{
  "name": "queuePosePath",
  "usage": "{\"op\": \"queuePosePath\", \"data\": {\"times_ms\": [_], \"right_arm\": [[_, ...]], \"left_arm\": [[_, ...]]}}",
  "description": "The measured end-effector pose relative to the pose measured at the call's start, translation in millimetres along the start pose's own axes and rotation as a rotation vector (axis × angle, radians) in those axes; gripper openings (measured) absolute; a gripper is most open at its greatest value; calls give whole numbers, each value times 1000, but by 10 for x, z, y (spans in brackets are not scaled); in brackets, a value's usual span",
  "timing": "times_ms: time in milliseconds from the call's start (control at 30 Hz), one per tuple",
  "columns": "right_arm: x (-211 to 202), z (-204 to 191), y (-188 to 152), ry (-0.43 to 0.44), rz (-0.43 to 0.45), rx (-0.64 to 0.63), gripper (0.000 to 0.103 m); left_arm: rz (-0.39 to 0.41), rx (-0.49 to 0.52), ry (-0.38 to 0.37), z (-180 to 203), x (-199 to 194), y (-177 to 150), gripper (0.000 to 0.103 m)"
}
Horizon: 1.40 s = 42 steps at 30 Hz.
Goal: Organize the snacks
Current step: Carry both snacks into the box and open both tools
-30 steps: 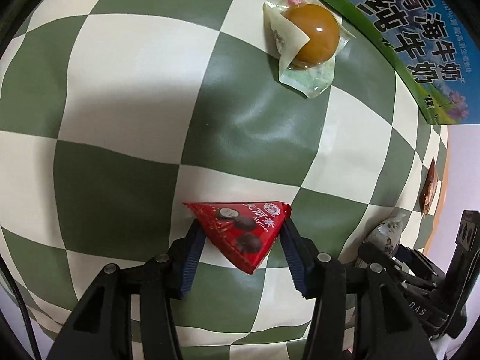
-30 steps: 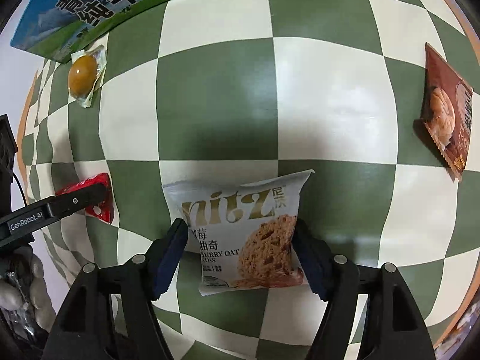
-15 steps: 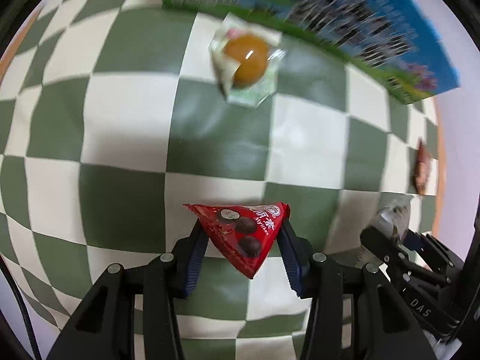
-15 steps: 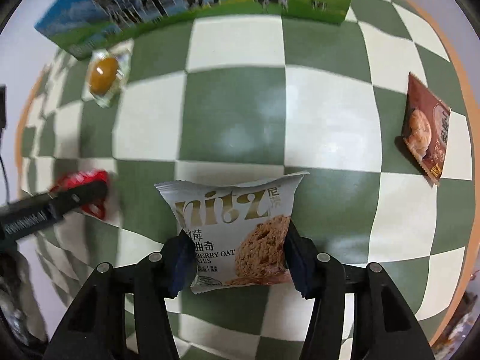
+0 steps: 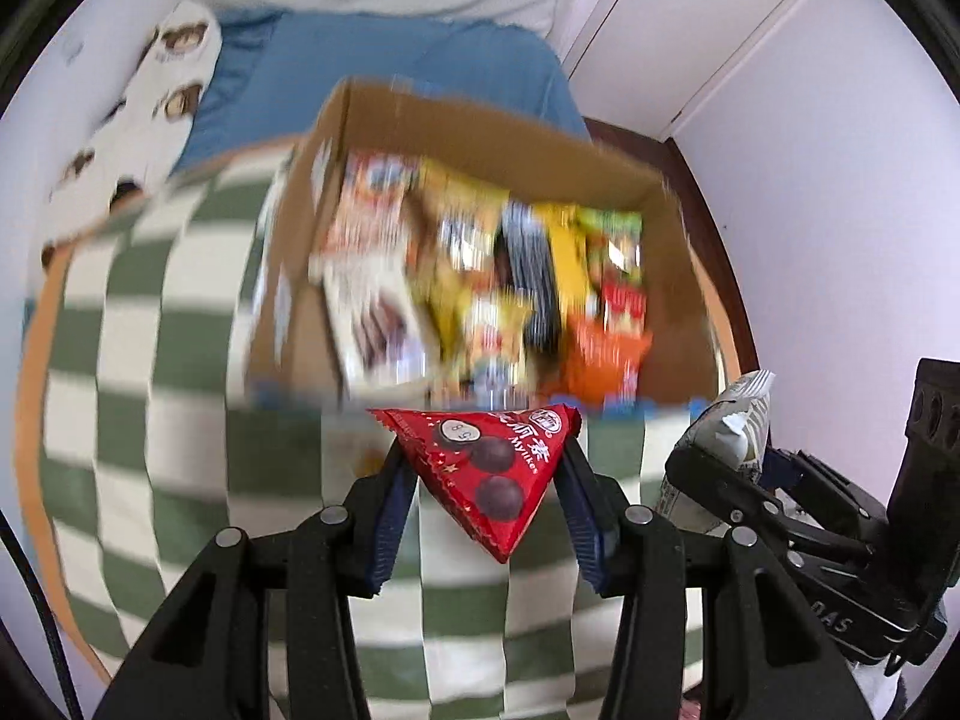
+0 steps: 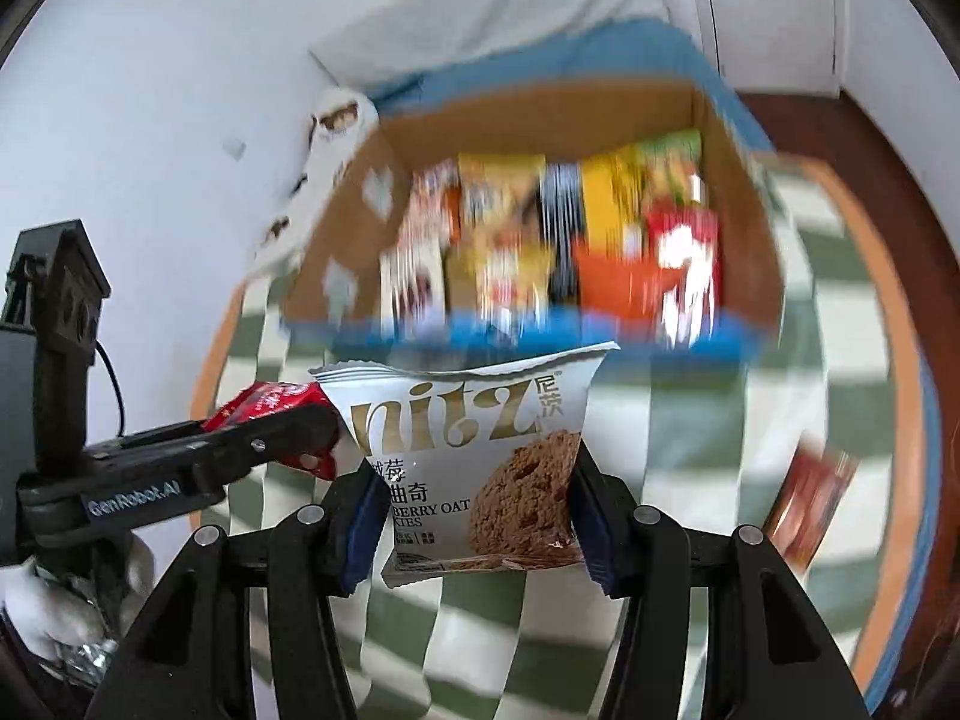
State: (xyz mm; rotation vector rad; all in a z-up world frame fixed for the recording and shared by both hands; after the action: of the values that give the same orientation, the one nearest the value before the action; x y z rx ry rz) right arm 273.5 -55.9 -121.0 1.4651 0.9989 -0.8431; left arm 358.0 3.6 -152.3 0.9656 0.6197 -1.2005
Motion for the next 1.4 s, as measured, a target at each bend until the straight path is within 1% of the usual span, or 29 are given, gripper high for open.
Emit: {"op": "queuePosePath", "data": {"times_ms": [33,67,133,200,267,333,433,533,633,700,767,800,833,867,900,967,1033,1100,1200,1233,1333,1400], "right_arm": [[18,13,205,-15,13,-8,57],[51,20,353,-19,18,-8,57],[207,16,662,-41,10,-17,57],[338,46,866,-57,-9,-24,57],[557,46,1023,-74,-46,-32,57],[776,54,1169,-89,-86,-32,57],[1073,73,1219,-117,-132,-26,57],[1318,128,1264,-122,-178,2,57],[1501,162,1295,-132,-217,11,58],[1623,181,1280,-141,-247,8,58],[1721,235,1203,-157,-283,18,66],[1751,265,1199,-173,-287,16,79],[1747,305,1208,-199,-280,11,93],[1744,326,1216,-210,-275,6,96],[1743,346,1217,-220,-272,3,97],[1728,395,1229,-242,-268,1,97],[1701,443,1239,-261,-262,-5,97],[1664,480,1250,-274,-249,-7,97],[1599,524,1237,-285,-239,-3,97],[1562,536,1228,-289,-236,-6,97],[1478,545,1192,-301,-220,-13,98],[1400,546,1153,-297,-209,-8,98]], "left_arm": [[-5,6,7,2,16,112,44],[-16,4,14,-18,79,299,44],[-49,-17,22,-88,251,545,44],[-96,-37,27,-176,429,749,44],[-132,-49,49,-259,650,933,44],[-168,-54,63,-321,826,1031,44],[-226,-63,82,-425,1083,1109,44],[-269,-78,96,-541,1295,1136,44],[-287,-112,88,-637,1414,1168,44],[-291,-125,93,-641,1410,1142,44],[-300,-134,89,-674,1429,1123,45],[-300,-139,93,-695,1424,1117,54],[-294,-138,95,-705,1412,1108,66],[-290,-137,100,-717,1401,1111,72],[-284,-135,112,-735,1377,1118,79],[-263,-118,136,-756,1321,1135,84],[-245,-98,162,-769,1267,1145,95],[-234,-86,176,-772,1230,1157,98],[-200,-57,207,-767,1152,1175,99],[-191,-52,205,-757,1133,1171,100],[-156,-52,186,-704,1058,1145,101],[-128,-38,191,-649,972,1104,101]]}}
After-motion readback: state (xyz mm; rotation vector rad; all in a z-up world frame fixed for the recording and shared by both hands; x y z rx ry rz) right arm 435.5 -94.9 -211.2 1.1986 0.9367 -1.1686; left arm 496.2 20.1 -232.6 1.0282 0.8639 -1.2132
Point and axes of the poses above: each gripper's, at about its wrist camera, not at the fingertips, and x roughly the way its jaws point, z to its right, y to its top, the point moved 9 cm from there along x, roughly the way its jaws point, and after that the axes turned 13 degrees about -y, right-handed, at the moved point
